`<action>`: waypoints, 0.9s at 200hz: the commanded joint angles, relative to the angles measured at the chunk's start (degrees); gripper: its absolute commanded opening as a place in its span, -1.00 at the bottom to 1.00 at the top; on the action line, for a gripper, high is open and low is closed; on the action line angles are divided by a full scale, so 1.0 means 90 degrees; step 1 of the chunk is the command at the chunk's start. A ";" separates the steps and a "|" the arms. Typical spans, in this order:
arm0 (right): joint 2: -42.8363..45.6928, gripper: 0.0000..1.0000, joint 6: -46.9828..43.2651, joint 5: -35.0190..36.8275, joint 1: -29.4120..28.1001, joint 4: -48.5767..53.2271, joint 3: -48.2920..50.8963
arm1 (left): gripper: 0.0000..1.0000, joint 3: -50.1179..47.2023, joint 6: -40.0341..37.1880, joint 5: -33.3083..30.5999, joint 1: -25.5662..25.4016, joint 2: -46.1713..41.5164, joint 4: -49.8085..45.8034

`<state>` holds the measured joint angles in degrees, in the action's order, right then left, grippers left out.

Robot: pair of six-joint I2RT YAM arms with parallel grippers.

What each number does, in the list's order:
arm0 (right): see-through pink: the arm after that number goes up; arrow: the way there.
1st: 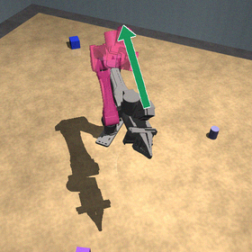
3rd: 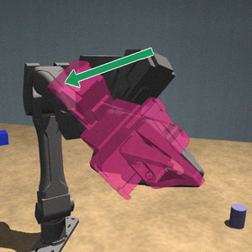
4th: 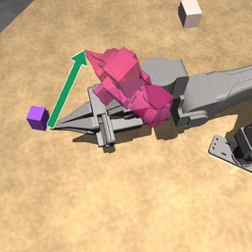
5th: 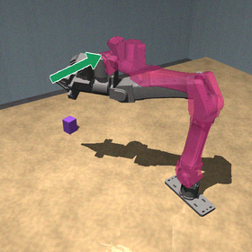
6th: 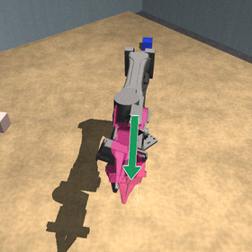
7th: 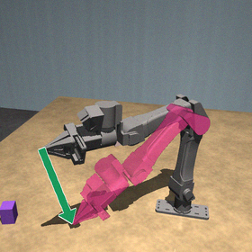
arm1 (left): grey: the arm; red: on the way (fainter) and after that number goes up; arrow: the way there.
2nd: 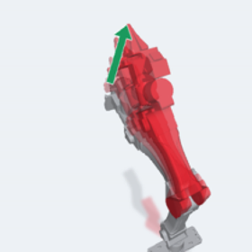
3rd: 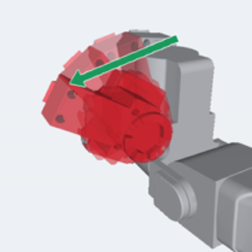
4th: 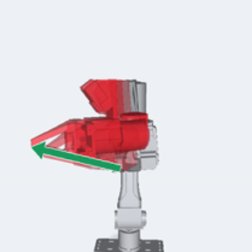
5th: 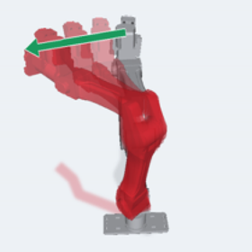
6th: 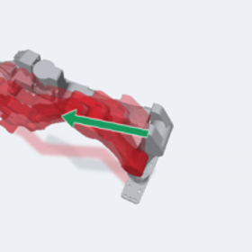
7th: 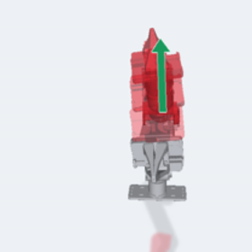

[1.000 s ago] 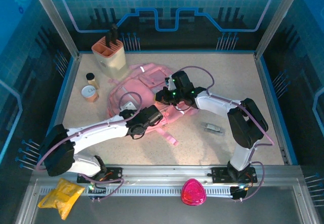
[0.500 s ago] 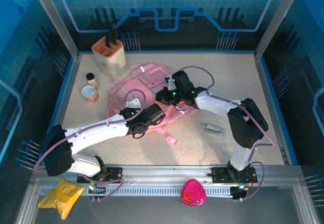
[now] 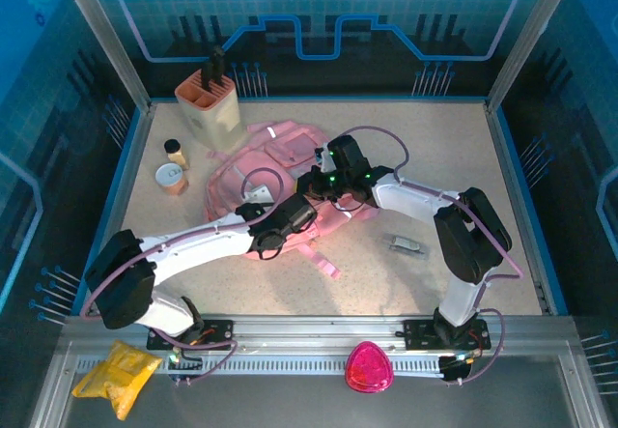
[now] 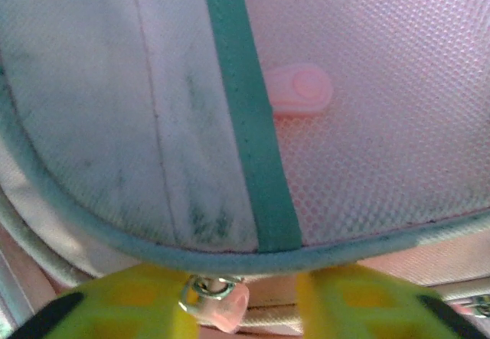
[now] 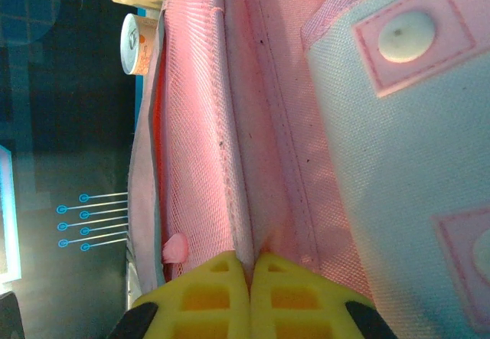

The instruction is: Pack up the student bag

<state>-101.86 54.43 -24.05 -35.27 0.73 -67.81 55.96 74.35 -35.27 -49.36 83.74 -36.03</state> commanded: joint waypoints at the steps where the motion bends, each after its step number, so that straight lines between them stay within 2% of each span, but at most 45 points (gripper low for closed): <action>1: 0.0228 -1.00 -0.0097 -0.0251 0.0020 -0.0477 -0.0102 | -0.50 -0.0049 -0.0134 -0.0077 0.0082 0.0114 0.0286; 32: 0.0244 -1.00 -0.0205 -0.0202 0.0137 -0.0396 -0.0054 | -0.83 -0.0132 -0.0326 -0.0110 0.0103 -0.0039 0.0301; 59: 0.0273 -1.00 -0.0383 -0.0191 0.0287 -0.0218 -0.0053 | -1.00 -0.0284 -0.0853 -0.0006 0.0142 -0.0336 0.0233; 73: 0.0312 -1.00 -0.0492 -0.0191 0.0402 -0.0133 -0.0044 | -1.00 -0.0376 -0.1282 0.0076 0.0176 -0.0575 0.0079; 90: 0.0353 -1.00 -0.0621 -0.0207 0.0569 -0.0010 -0.0054 | -1.00 -0.0547 -0.2181 0.0690 0.0440 -0.0880 0.0126; 118: 0.0358 -1.00 -0.0894 -0.0280 0.0808 0.0303 -0.0167 | -1.00 -0.0852 -0.2858 0.0766 0.0895 -0.1355 -0.0278; 136: 0.0262 -1.00 -0.1073 -0.0372 0.0933 0.0538 -0.0332 | -1.00 -0.1130 -0.3616 0.1319 0.1111 -0.1686 0.0223; 156: 0.0117 -1.00 -0.1173 -0.0355 0.1064 0.0642 -0.0465 | -1.00 -0.1099 -0.3911 0.1555 0.1192 -0.1685 0.0401; 180: -0.0222 -1.00 -0.1490 -0.0469 0.1116 0.1102 -0.0989 | -1.00 -0.0903 -0.4260 0.2279 0.1168 -0.1379 0.0952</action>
<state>-102.04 45.76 -29.61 -28.69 7.75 -70.32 47.07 42.68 -20.60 -39.46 69.84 -29.04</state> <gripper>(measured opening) 0.038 0.063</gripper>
